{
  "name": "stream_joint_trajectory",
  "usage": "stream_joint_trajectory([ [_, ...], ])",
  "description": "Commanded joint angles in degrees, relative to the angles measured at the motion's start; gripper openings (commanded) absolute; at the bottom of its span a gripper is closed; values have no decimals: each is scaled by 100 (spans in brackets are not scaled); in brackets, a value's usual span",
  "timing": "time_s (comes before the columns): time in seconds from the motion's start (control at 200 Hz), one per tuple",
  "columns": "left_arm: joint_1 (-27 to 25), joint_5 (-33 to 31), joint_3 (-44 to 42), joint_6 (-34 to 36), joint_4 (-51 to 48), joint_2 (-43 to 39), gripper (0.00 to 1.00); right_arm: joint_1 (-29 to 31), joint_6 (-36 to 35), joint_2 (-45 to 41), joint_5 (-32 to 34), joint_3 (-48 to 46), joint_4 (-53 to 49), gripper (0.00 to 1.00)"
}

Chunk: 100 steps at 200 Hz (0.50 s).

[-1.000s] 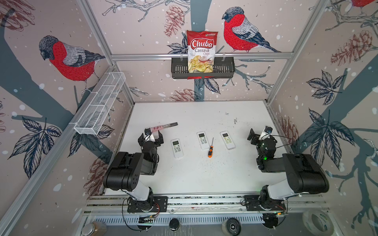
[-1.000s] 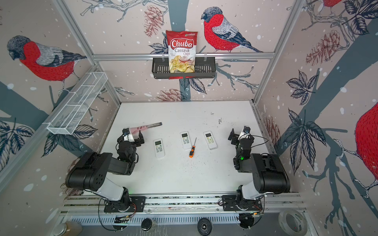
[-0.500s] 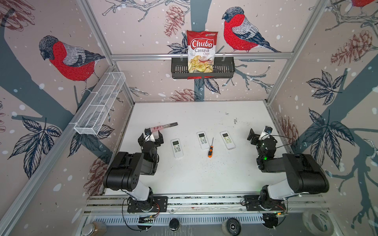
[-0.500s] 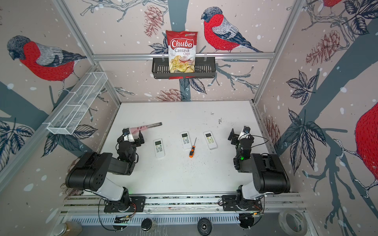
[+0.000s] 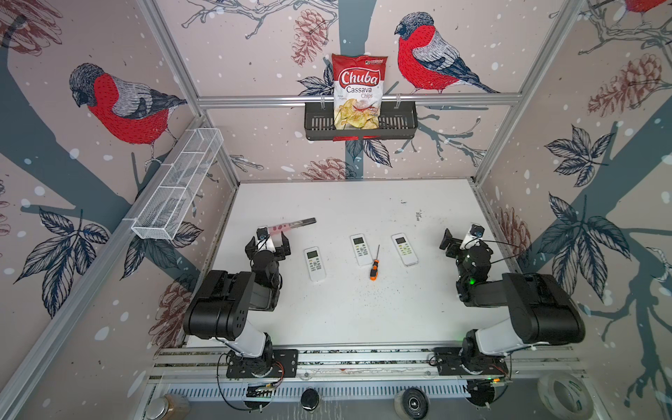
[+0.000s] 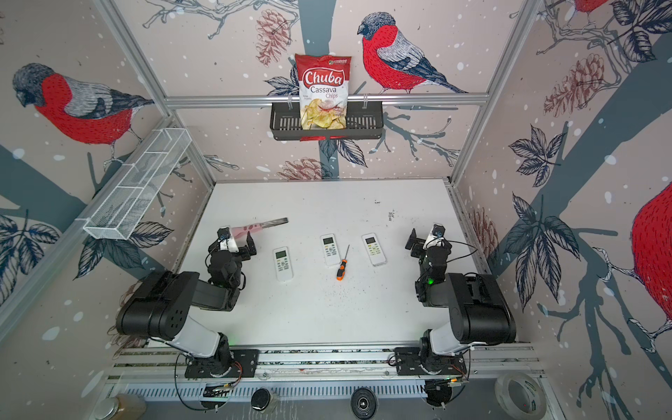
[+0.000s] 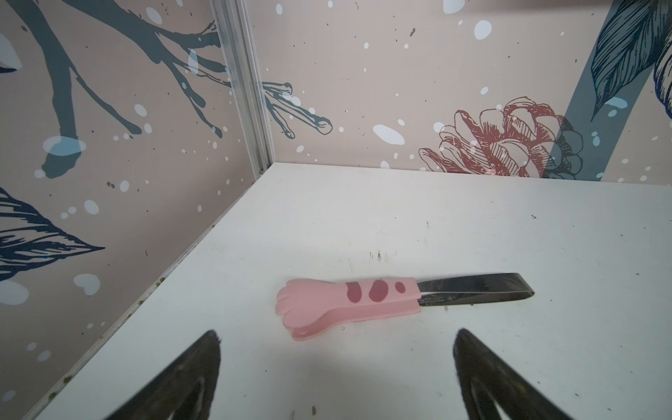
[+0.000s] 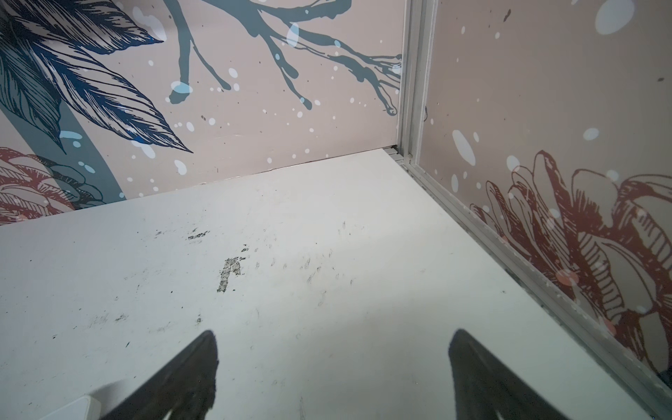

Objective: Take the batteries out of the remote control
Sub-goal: 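Move the left gripper over the remote nearest it while the right arm rises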

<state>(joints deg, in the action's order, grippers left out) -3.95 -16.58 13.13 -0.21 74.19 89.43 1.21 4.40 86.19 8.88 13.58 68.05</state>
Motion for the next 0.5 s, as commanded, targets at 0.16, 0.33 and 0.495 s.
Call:
stream_joint_trajectory([
  [0.16, -16, -862, 1205, -270, -2426, -676, 98, 386, 17, -647, 1130, 916, -2006, 99],
  [0.33, -251, -1117, 2912, -336, -5369, -807, 98, 593, 857, -889, 1332, 1822, -3717, 99],
  [0.495, -643, -1623, 4596, -1464, -8476, -579, 98, 634, 1967, -805, 1433, 2677, -5238, 99],
])
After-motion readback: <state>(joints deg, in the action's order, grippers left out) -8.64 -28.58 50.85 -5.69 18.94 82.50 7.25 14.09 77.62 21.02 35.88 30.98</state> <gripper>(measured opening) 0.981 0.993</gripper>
